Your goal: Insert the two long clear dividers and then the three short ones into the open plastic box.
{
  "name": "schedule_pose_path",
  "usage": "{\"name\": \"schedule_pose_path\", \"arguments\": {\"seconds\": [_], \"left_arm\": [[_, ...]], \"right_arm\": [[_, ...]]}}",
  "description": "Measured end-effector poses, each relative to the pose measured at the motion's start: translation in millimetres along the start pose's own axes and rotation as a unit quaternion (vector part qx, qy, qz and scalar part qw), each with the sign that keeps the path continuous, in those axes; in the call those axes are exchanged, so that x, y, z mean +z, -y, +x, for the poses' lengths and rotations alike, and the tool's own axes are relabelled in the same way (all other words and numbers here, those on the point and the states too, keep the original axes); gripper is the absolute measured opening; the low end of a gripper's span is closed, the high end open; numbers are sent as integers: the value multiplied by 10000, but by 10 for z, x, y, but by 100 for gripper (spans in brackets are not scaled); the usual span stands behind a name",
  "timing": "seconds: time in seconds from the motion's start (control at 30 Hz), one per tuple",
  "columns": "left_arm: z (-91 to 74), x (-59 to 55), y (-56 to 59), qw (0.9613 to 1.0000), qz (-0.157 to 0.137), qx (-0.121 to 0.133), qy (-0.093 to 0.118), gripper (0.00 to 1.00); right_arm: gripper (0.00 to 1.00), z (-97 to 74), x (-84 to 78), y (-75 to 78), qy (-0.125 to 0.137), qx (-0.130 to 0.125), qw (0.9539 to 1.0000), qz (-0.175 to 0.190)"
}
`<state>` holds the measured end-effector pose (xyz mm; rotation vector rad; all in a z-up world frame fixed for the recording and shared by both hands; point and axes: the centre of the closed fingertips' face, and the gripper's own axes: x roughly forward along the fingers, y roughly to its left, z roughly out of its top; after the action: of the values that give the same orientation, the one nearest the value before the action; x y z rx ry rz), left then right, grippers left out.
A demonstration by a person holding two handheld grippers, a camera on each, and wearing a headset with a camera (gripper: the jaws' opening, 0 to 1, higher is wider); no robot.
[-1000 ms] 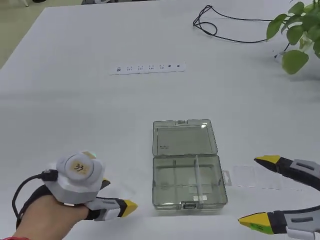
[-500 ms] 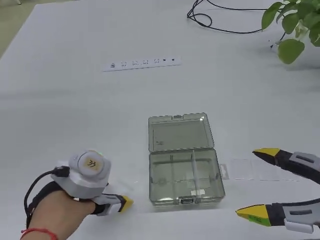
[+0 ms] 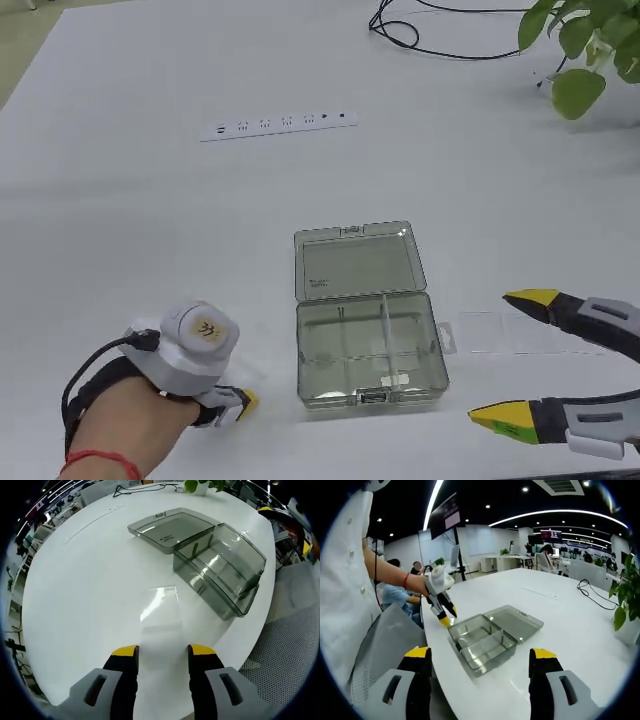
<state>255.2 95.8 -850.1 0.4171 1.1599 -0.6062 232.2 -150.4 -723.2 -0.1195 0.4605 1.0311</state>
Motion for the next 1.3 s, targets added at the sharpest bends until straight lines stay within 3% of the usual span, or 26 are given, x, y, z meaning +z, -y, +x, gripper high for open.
{"name": "schedule_pose_path", "arguments": {"seconds": [0.4,0.77,1.07,1.3], "left_arm": [[-13,1,-15,9999,-84,-59,-112,32],[-44,-6,-15,9989,-330,-314,-73,31],[-81,-27,12,9954,-780,-547,140,30],[-192,42,46,9887,-1189,-727,547,30]], "right_arm": [[80,-31,-7,-34,22,-31,10000,44],[79,-49,-19,-42,-13,-61,10000,52],[79,-48,-23,-67,-76,-48,10000,36],[80,-25,29,-99,-89,-19,10000,-12]]}}
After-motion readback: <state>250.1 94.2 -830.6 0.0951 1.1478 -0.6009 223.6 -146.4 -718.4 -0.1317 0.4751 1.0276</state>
